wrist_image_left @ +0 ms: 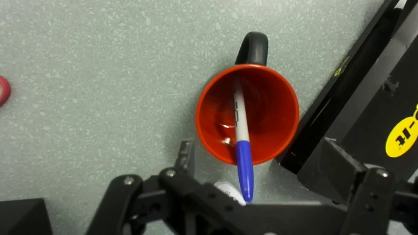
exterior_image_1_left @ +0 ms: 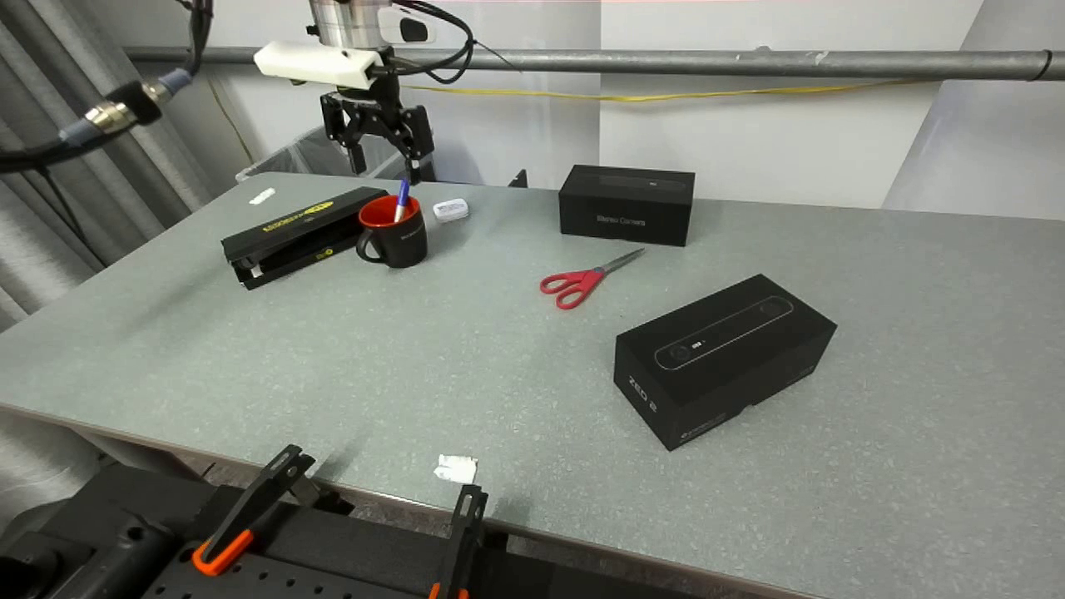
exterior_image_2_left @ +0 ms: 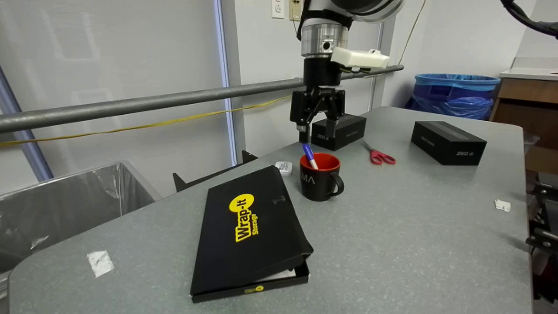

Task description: Put the marker in the mug on the table

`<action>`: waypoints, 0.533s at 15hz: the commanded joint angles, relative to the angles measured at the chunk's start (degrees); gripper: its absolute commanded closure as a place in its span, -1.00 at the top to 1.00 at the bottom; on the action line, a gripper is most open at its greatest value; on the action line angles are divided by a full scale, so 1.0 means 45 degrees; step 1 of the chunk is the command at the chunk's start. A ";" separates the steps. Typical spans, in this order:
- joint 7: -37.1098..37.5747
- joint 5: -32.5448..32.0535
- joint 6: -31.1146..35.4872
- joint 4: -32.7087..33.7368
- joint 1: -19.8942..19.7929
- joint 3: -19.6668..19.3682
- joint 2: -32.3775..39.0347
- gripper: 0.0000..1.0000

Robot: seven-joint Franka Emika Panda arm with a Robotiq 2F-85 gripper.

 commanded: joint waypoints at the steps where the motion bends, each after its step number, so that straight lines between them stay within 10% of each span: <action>1: 0.0306 -0.0276 0.0505 0.0891 0.0553 -0.0463 0.0801 1.00; 8: 0.0328 -0.0330 0.0413 0.1673 0.0808 -0.0784 0.1476 0.81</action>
